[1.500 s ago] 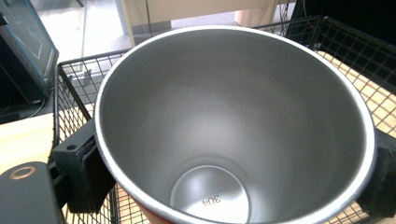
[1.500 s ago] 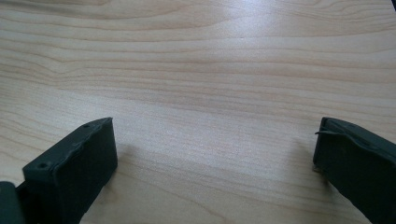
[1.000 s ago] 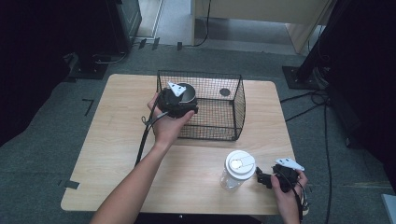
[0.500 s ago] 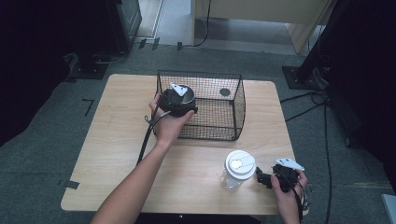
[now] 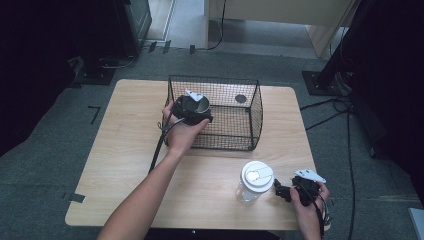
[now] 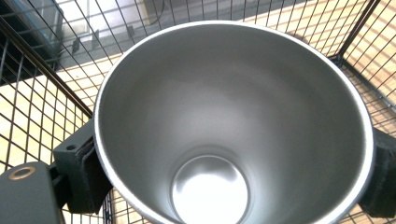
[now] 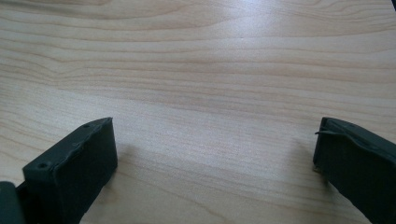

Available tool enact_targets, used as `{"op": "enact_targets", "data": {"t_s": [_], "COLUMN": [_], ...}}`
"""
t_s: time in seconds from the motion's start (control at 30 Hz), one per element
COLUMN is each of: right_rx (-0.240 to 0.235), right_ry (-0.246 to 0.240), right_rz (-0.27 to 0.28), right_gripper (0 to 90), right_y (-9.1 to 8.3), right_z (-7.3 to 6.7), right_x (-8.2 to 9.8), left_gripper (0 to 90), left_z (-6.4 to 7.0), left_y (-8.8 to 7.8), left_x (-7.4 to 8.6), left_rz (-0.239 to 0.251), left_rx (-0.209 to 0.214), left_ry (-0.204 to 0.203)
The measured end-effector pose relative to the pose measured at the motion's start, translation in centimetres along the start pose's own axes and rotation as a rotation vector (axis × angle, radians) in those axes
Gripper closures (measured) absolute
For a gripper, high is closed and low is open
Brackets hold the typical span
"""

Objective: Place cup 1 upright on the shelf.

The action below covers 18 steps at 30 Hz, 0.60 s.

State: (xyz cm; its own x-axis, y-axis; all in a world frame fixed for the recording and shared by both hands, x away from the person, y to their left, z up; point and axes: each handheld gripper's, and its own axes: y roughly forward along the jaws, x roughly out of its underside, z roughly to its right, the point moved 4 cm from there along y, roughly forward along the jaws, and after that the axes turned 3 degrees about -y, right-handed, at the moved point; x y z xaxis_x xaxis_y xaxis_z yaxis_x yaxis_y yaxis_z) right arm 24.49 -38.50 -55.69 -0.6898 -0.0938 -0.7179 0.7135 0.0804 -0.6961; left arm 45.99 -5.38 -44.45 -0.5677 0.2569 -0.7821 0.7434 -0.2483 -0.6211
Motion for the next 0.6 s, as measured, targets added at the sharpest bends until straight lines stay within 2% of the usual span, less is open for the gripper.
{"op": "enact_targets", "data": {"t_s": [0.13,0.23,0.43,0.6], "right_rx": [0.000,-0.001,0.000,0.000], "right_ry": [0.000,0.000,0.000,0.000], "right_rz": [0.000,0.000,0.000,0.000], "right_gripper": [0.0,0.0,0.0,0.0], "right_y": [0.00,0.00,0.00,0.00], "right_z": [0.00,0.00,0.00,0.00], "right_x": [0.00,0.00,0.00,0.00], "left_gripper": [7.7,7.7,7.6,6.4], "left_z": [0.02,0.19,0.18,-0.14], "left_y": [0.23,0.29,0.24,0.07], "left_x": [0.05,-0.01,0.01,-0.06], "left_rz": [-0.030,-0.032,-0.041,-0.049], "left_rx": [0.013,0.013,0.009,-0.015], "left_ry": [0.001,0.017,0.009,0.007]}}
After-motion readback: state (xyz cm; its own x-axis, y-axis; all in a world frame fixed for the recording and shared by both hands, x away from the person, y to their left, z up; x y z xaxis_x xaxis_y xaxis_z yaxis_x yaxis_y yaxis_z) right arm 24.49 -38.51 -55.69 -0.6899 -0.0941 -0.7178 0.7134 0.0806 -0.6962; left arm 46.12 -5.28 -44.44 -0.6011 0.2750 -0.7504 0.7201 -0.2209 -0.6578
